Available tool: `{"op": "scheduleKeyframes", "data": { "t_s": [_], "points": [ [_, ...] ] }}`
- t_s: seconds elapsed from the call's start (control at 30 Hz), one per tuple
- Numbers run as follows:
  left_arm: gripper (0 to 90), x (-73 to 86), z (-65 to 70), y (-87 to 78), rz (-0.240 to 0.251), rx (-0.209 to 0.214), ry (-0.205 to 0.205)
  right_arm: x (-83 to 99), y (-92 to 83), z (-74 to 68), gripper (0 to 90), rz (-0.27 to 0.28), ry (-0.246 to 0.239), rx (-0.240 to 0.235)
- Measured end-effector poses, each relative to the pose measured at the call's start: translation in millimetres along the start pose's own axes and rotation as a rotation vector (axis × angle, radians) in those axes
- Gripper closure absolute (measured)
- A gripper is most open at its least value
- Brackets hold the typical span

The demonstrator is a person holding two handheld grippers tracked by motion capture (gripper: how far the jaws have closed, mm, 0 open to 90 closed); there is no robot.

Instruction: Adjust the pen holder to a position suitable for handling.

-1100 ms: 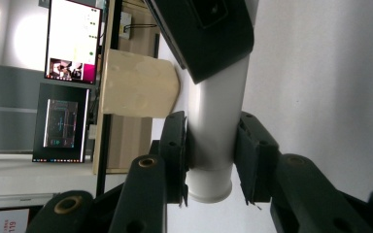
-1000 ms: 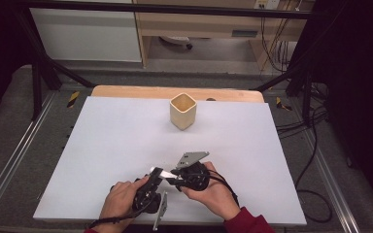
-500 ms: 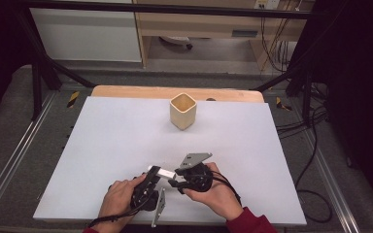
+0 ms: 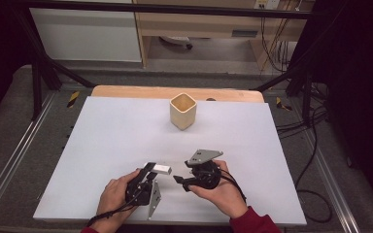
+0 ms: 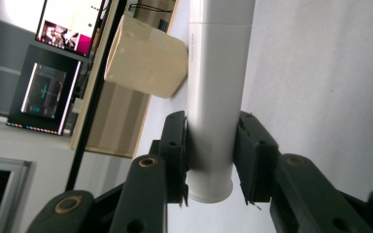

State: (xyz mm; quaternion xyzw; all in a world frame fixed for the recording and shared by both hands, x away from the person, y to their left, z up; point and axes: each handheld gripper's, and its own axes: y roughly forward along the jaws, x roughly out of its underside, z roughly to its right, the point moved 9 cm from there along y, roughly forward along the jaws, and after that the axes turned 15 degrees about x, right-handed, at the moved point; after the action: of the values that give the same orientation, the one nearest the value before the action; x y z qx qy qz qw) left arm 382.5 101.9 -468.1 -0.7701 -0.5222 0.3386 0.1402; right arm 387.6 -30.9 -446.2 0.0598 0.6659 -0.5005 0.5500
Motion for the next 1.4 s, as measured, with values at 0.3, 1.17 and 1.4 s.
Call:
{"op": "scheduleKeyframes", "data": {
  "t_s": [0.3, 1.17, 1.4],
  "points": [
    [67.8, 5.0, -9.1, -4.2, 0.086, 0.032, -0.172, -3.6, -5.1, 33.0, 4.4, 0.108, 0.095, 0.116],
    [67.8, 1.4, -30.9, -33.0, 0.401, 0.135, -0.621, 71.1, -67.2, 109.9, 4.4, 0.212, 0.209, 0.362],
    [67.8, -10.8, -43.4, -31.1, 0.472, 0.181, -0.694, 82.1, -68.4, 109.3, 4.1, 0.205, 0.237, 0.364]
  ]
}}
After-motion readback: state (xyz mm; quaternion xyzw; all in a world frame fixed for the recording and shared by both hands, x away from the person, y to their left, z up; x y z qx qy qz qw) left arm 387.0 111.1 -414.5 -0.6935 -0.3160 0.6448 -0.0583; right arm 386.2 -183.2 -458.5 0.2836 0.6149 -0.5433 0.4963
